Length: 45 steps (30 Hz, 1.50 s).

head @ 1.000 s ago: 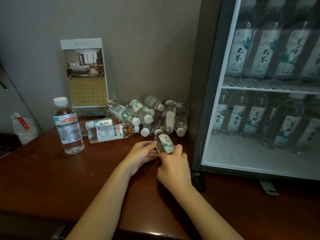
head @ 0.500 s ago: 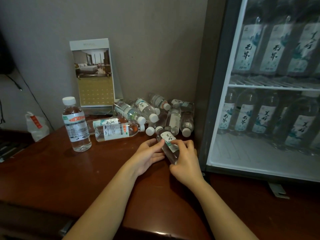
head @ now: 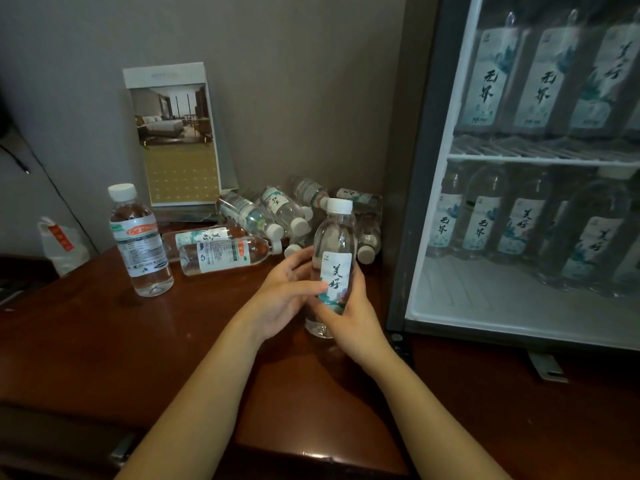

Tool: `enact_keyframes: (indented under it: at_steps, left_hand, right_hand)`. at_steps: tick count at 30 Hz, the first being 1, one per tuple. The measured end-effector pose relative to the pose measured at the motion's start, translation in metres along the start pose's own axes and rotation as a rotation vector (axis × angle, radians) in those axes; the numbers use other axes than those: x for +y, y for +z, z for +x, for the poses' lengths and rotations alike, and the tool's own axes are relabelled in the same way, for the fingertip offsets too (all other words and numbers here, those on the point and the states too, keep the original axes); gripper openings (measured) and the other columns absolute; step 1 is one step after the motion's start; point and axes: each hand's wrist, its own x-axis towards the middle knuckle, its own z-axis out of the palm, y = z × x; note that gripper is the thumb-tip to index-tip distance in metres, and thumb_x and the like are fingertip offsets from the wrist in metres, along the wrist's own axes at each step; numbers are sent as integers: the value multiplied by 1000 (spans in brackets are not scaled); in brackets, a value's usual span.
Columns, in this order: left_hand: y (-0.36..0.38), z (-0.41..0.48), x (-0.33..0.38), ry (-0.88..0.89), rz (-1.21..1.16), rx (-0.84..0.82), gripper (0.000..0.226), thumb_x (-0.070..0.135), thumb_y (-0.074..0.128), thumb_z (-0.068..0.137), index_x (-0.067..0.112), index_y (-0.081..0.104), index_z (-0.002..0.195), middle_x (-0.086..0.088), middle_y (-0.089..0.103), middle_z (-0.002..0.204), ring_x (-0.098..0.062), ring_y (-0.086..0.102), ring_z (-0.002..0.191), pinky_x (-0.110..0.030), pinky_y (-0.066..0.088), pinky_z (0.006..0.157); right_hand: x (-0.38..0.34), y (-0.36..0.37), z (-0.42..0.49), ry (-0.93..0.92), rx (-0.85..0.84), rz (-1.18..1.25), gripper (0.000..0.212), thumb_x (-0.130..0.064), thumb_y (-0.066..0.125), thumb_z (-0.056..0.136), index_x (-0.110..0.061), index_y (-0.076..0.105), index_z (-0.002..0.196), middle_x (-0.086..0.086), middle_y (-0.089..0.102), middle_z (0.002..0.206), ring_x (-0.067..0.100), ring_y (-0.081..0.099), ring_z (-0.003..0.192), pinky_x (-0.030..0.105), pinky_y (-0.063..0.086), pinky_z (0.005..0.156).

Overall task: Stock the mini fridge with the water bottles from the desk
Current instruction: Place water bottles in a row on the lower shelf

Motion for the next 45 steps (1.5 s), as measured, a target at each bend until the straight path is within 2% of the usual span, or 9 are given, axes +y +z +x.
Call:
enact_keyframes:
  at_steps: [8,12,18,24,30,34,36,41,45]
  left_hand:
    - [7,-27,-5,38,148,54,43,-2,69,74,14,60,112,-6,69,103,-21,65,101,-31,54,87]
    - [7,-46,1,37,285,97,42,-4,65,79,13,58,117,-8,68,112,-23,64,106,-34,52,90]
    - [32,-69,7,104,492,119,42,-2,68,78,15,59,114,-2,71,106,-16,66,102,-22,52,80]
    - [90,-75,4,250,516,43,49,3,76,68,21,57,109,5,71,102,-10,66,101,-20,51,79]
    - [158,-35,-12,282,495,-98,47,-2,71,76,27,53,109,8,63,114,-5,60,110,-22,50,88]
    - [195,-2,-26,278,513,-154,48,1,69,79,36,49,106,19,59,109,8,56,104,-12,47,82]
    - [209,16,-33,279,529,-164,52,3,69,79,41,48,106,22,59,107,10,55,102,-8,45,80]
    - [229,54,-49,291,522,-159,47,2,67,81,36,51,109,16,61,110,5,57,105,-14,47,86]
    - [236,82,-61,248,452,-91,51,6,67,82,18,49,128,0,60,124,-12,55,117,-31,48,97]
  right_hand:
    - [-11,-7,-8,51,-39,-94,66,-19,79,72,-30,36,121,-19,56,101,-2,59,94,12,49,68]
    - [-18,-5,-15,20,-85,-159,73,-19,80,70,-22,37,128,-18,55,102,0,56,95,11,46,74]
    - [-24,-18,-43,1,-87,-151,76,-20,80,70,-22,36,131,-11,59,114,5,59,103,17,48,81]
    - [-33,-68,-72,-82,24,-141,68,-3,77,68,-44,42,110,-9,65,104,5,64,96,28,56,79]
    - [-40,-139,-81,-117,178,-210,67,-2,76,71,-35,39,115,-19,61,99,-15,59,88,7,47,72]
    - [-30,-180,-74,-76,257,-210,65,-2,76,71,-26,40,120,-12,62,103,1,62,94,25,53,82]
    - [-27,-196,-68,-60,281,-204,64,-2,74,72,-26,39,120,-14,60,102,0,60,96,22,52,81]
    - [-20,-227,-49,-72,294,-284,67,-6,75,73,-20,40,129,-21,55,105,-13,54,95,9,46,78]
    - [-14,-240,-35,-62,309,-276,60,-11,71,78,-35,39,122,-24,53,110,-8,53,101,14,44,86]
